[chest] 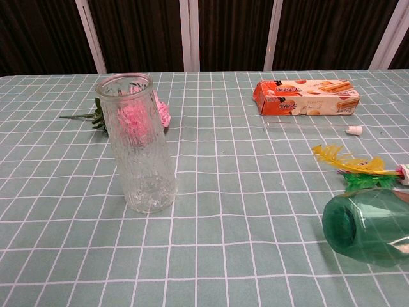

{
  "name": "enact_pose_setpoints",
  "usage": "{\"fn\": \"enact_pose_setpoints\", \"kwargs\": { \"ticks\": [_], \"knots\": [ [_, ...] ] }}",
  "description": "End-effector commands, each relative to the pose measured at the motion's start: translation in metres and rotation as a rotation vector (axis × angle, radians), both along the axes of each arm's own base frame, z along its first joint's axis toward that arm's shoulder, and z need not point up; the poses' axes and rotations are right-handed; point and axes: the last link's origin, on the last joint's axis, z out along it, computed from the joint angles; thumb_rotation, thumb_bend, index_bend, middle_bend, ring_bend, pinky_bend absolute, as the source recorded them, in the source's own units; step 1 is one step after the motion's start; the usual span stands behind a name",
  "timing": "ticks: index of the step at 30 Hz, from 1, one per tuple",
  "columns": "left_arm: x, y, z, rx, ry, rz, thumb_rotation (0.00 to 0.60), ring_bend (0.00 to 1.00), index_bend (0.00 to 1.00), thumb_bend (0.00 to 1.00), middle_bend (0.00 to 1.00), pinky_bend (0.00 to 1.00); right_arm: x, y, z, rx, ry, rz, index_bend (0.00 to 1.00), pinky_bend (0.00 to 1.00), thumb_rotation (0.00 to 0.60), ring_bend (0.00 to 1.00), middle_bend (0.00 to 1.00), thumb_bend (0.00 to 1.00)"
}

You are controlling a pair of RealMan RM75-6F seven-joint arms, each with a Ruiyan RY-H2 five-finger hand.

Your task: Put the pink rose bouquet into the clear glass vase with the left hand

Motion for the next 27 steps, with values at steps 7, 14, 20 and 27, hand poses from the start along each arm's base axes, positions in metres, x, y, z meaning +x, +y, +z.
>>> {"fn": "enact_pose_setpoints", "kwargs": {
  "ticks": [7, 14, 20, 27],
  "knots": [
    [0.0014, -0.0018, -0.001, -0.001, 0.005, -0.003, 0.6, 0.0, 0.0, 0.22, 0.0, 0.13, 0.0007, 0.0014, 0.0013, -0.002, -0.002, 0.005, 0.05, 0.0, 0.6, 0.01, 0.03, 0.32],
    [0.0011, -0.0016, -0.0011, 0.002, 0.004, 0.001, 0.6, 0.0, 0.0, 0.22, 0.0, 0.13, 0.0003, 0.0014, 0.0015, 0.001, -0.004, 0.001, 0.05, 0.0, 0.6, 0.01, 0.03, 0.32],
    [0.0005, 0.0013, -0.002, -0.003, -0.013, 0.012, 0.6, 0.0, 0.0, 0.22, 0.0, 0.13, -0.0007, 0.0031, 0.0018, 0.013, -0.003, -0.007, 0.05, 0.0, 0.6, 0.01, 0.03, 0.32],
    [-0.0011, 0.0067, -0.0035, -0.016, -0.017, 0.008, 0.6, 0.0, 0.0, 0.22, 0.0, 0.13, 0.0008, 0.0062, 0.0042, 0.014, -0.01, 0.001, 0.05, 0.0, 0.6, 0.01, 0.03, 0.32]
  ]
}}
